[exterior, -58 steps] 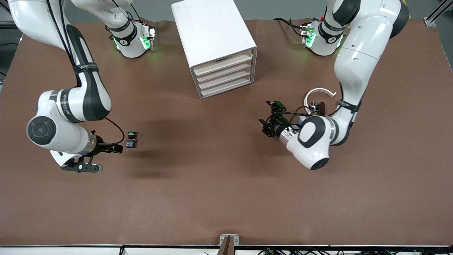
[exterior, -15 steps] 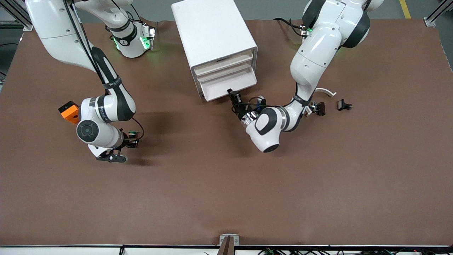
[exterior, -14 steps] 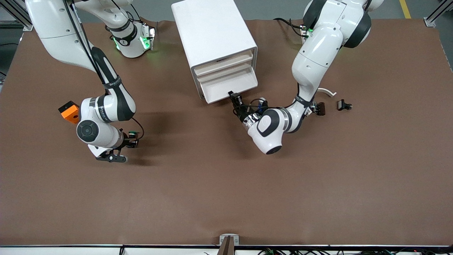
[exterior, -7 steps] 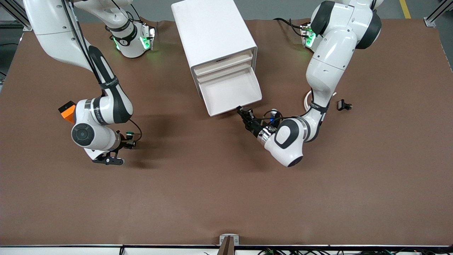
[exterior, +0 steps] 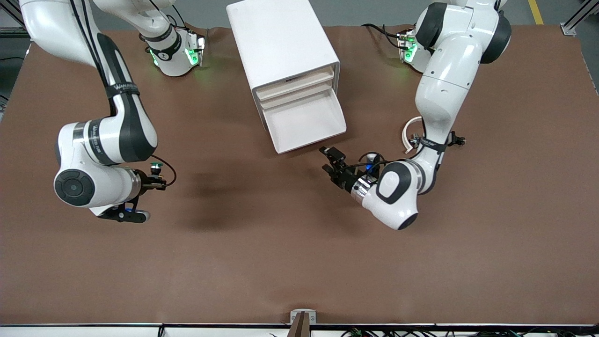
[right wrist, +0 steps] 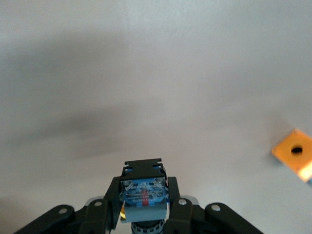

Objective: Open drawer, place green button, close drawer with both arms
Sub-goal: 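Carry the button toward the drawer while the left gripper withdraws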

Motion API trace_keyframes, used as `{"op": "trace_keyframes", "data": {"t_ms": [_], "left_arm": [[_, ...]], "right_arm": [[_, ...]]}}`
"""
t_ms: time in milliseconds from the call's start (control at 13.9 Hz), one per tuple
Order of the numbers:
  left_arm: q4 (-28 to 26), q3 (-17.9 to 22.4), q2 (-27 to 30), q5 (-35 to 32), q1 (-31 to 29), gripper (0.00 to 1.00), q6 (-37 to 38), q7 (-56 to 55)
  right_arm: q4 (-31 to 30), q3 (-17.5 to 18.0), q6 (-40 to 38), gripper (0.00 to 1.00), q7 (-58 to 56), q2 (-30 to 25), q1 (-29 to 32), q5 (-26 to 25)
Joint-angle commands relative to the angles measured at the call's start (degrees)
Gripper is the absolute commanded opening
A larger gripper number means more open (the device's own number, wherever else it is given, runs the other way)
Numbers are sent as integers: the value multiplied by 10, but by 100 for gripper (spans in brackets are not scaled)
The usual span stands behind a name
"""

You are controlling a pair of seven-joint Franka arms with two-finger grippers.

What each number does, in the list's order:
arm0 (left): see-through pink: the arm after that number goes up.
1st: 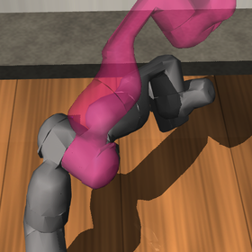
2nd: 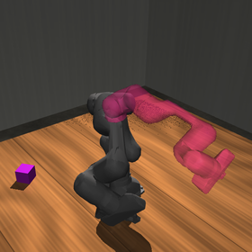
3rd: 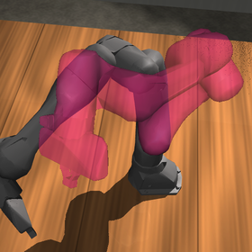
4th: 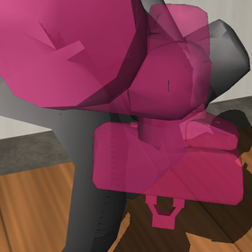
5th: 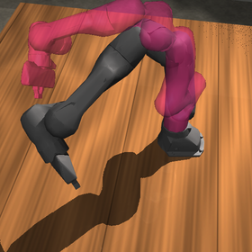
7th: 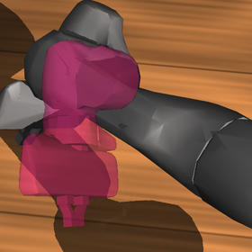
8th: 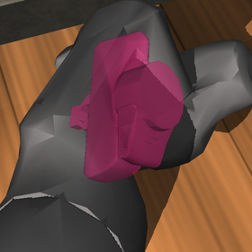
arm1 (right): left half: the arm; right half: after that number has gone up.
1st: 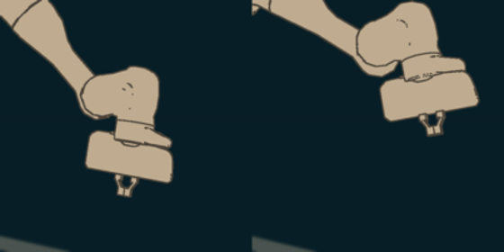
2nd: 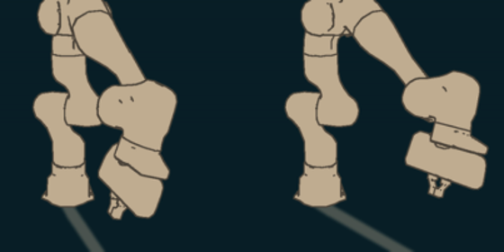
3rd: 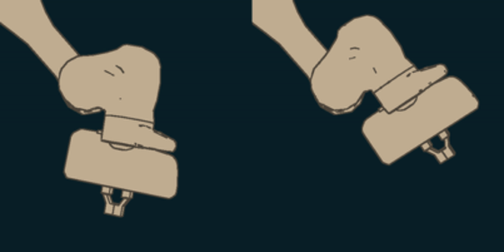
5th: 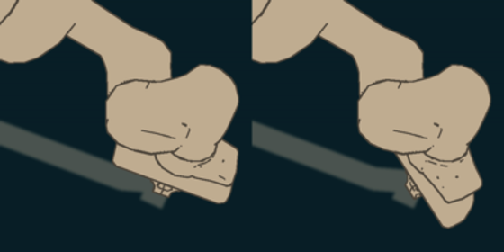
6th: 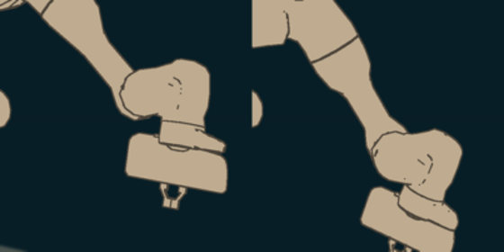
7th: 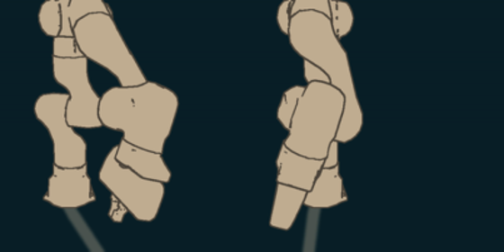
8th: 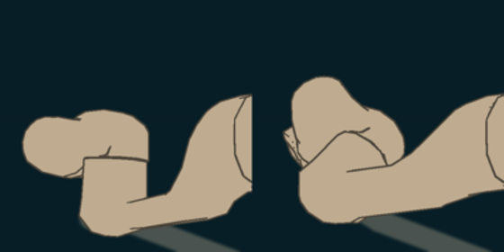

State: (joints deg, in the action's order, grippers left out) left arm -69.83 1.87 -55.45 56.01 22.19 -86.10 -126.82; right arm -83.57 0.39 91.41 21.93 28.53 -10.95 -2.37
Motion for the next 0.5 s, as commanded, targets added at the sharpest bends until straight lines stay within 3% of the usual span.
{"op": "trace_keyframes", "data": {"t_ms": [0, 216, 432], "left_arm": [[27, 36, 22, -7, -28, 100, -1, 32], [28, 99, 69, -10, -32, 100, -24, 123], [29, 154, 107, -10, -36, 100, -36, 259]], "right_arm": [[38, 0, -54, 22, 102, -2, -55, -2], [38, 0, -71, 22, 252, -21, -140, 16], [39, 0, -68, 22, 419, -23, -217, 72]]}}
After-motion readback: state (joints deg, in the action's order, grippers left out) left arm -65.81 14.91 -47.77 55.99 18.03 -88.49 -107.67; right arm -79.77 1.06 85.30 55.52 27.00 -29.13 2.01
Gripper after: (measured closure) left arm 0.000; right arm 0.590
